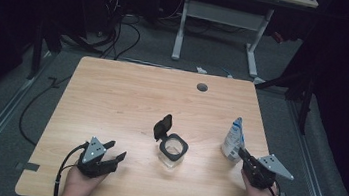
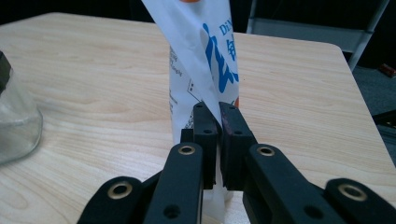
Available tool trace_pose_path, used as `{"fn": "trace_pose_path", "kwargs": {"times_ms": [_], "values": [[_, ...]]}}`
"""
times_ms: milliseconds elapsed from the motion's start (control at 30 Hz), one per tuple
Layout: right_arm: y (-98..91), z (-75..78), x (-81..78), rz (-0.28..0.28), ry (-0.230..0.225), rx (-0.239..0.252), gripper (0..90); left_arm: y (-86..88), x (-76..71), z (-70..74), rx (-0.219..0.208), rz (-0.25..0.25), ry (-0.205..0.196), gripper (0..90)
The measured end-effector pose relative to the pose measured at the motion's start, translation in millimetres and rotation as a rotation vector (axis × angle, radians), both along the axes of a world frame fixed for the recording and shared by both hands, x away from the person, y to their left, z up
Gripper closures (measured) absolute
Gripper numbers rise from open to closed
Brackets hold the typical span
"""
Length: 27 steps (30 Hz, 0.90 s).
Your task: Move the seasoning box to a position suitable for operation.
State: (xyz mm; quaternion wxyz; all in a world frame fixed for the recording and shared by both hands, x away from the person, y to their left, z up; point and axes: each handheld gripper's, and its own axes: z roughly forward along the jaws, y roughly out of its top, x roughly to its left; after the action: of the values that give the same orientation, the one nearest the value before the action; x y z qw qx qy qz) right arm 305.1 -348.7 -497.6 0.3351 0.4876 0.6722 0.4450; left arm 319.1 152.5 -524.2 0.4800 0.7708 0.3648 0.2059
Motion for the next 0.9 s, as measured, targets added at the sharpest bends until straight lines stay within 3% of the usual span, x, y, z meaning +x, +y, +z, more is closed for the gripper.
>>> {"fn": "trace_pose_path", "kwargs": {"times_ms": [300,533,900], "values": [[7.3,13.3,1.2,0.024,0.040,-0.052,87.6,-0.8,0.4,-0.5,0.002,-0.012,-0.004,41.6],[3.5,18.8,0.2,0.038,0.062,-0.032,87.9,-0.5,-0.2,0.0,-0.002,-0.020,-0.004,41.6],[9.3,39.1,-1.7,0.103,0.147,-0.082,88.3,-3.3,-1.6,0.7,-0.004,-0.034,-0.008,41.7]]}}
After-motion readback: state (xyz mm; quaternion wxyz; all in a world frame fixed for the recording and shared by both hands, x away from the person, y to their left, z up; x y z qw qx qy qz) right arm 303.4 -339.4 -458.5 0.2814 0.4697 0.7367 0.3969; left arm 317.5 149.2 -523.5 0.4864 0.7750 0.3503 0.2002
